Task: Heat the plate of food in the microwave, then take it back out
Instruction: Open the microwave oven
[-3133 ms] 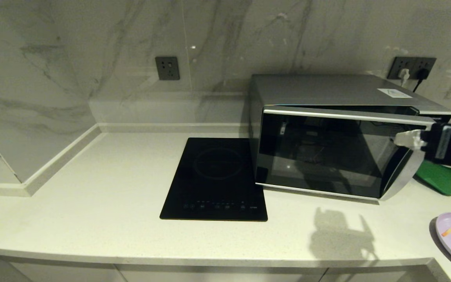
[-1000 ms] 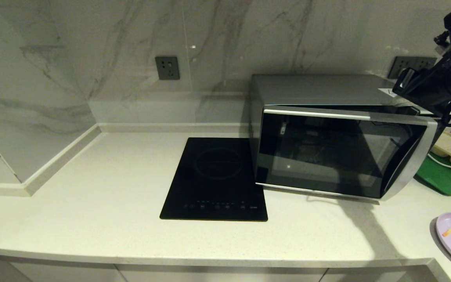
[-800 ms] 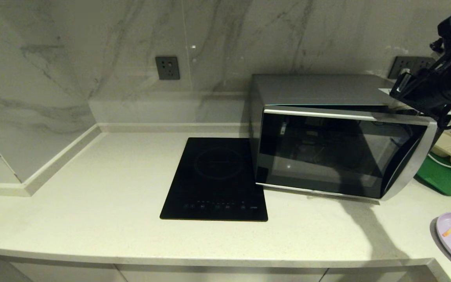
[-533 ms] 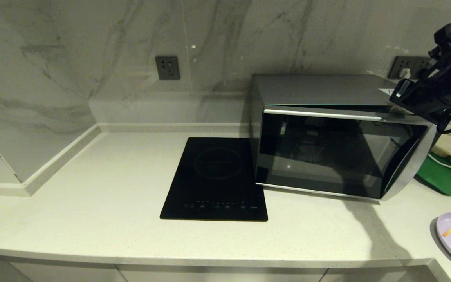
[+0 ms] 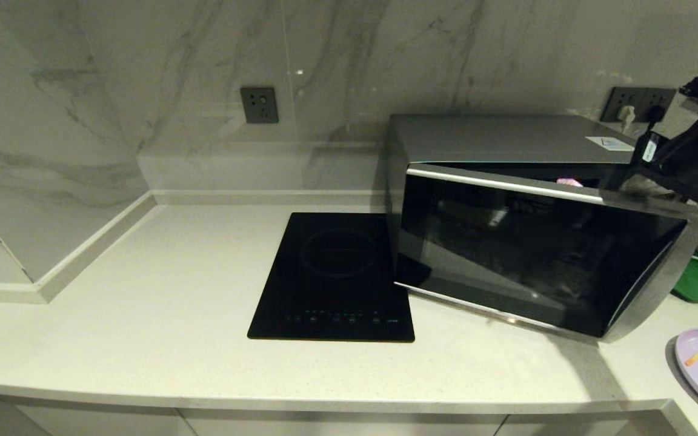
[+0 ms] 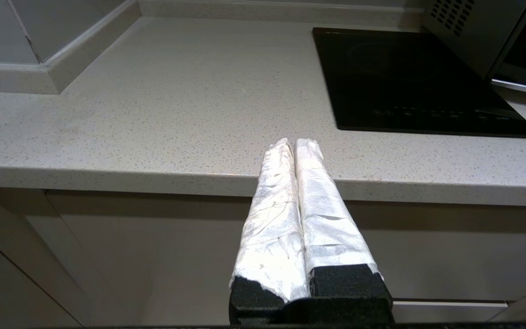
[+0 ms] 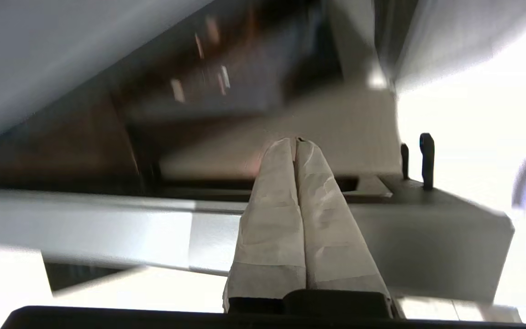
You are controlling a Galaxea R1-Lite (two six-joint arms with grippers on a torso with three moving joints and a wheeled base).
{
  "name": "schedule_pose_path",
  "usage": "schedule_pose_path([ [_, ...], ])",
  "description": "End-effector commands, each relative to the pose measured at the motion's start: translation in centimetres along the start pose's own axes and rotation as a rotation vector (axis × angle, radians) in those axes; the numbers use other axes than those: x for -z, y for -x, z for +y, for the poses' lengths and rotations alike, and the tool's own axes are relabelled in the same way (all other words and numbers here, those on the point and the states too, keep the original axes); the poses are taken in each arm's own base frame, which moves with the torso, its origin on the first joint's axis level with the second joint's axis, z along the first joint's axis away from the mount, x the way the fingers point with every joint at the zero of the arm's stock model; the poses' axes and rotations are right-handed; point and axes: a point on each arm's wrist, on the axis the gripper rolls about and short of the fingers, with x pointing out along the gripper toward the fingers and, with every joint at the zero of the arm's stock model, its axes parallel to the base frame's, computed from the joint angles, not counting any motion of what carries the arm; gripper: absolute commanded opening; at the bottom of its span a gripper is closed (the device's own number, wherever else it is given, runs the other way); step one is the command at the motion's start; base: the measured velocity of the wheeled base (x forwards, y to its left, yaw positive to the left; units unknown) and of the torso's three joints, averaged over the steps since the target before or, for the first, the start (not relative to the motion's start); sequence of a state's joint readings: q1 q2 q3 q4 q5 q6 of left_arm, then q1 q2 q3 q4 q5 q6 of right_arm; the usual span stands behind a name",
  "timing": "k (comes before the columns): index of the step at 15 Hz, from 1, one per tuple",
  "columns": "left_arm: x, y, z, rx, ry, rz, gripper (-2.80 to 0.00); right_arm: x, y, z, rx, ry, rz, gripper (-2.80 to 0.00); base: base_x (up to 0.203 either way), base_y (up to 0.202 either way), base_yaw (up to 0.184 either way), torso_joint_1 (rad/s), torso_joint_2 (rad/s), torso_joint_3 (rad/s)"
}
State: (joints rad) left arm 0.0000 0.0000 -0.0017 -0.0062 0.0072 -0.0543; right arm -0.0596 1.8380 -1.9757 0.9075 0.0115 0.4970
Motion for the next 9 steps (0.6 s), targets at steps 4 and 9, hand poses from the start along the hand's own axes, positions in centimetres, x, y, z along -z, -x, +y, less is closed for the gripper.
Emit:
schedule_pose_path([
  [4, 0.0, 0.0, 0.0, 0.0, 0.001, -0.001, -2.8, 2.5, 5.4, -1.0, -0.069, 0.01, 0.067, -2.8, 0.0, 0.0, 0.0, 0.0, 0.0, 0.0],
  [9, 0.0, 0.0, 0.0, 0.0, 0.001, 0.0, -2.8, 5.9, 11.0, -2.2, -0.232, 0.132, 0.2, -2.8, 0.0, 0.0, 0.0, 0.0, 0.0, 0.0],
])
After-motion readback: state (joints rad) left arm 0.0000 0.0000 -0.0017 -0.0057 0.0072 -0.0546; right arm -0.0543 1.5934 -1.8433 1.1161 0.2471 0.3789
